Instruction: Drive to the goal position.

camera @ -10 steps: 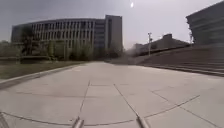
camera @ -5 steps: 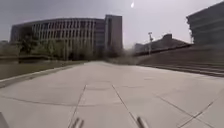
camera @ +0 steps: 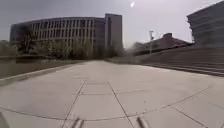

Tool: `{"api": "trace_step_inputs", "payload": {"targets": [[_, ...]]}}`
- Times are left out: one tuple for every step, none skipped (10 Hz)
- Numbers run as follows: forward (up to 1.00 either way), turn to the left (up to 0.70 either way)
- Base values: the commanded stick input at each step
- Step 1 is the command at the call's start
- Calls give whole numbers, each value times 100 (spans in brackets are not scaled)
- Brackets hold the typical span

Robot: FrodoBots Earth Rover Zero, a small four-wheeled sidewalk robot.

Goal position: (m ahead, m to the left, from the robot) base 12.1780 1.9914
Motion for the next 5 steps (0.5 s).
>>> {"api": "trace_step_inputs", "payload": {"targets": [[70,1],[70,1],[70,1],[70,1],[70,1]]}}
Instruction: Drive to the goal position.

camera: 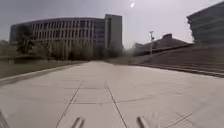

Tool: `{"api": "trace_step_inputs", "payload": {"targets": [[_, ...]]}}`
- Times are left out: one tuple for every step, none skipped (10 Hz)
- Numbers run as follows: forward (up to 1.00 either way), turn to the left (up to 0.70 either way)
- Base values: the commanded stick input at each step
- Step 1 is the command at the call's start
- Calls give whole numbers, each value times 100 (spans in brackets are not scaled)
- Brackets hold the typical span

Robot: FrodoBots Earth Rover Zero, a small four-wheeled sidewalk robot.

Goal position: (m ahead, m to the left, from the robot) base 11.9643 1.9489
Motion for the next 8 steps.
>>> {"api": "trace_step_inputs", "payload": {"targets": [[70,1],[70,1],[70,1],[70,1],[70,1],[70,1],[70,1],[70,1]]}}
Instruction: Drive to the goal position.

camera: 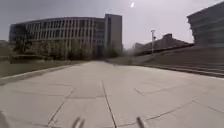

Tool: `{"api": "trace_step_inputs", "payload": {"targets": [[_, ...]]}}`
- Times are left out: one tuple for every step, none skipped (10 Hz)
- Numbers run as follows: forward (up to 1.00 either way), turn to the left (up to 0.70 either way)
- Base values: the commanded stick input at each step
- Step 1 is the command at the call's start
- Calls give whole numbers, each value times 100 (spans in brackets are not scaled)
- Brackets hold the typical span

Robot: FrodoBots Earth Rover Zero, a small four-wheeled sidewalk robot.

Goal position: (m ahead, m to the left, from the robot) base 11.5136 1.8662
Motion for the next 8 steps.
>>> {"api": "trace_step_inputs", "payload": {"targets": [[70,1],[70,1],[70,1],[70,1],[70,1],[70,1],[70,1],[70,1]]}}
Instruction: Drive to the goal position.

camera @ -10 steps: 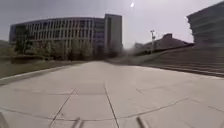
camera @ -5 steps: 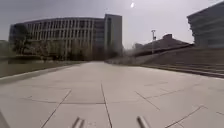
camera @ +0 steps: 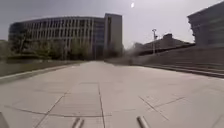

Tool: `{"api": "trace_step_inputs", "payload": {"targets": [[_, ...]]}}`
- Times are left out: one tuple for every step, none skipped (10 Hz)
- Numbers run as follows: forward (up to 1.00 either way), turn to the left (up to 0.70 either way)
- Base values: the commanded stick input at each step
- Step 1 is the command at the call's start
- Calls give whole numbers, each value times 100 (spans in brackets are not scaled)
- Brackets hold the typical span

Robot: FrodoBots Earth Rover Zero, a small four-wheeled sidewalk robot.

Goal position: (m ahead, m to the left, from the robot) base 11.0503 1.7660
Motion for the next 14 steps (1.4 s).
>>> {"api": "trace_step_inputs", "payload": {"targets": [[70,1],[70,1],[70,1],[70,1],[70,1],[70,1],[70,1],[70,1],[70,1],[70,1],[70,1],[70,1],[70,1],[70,1]]}}
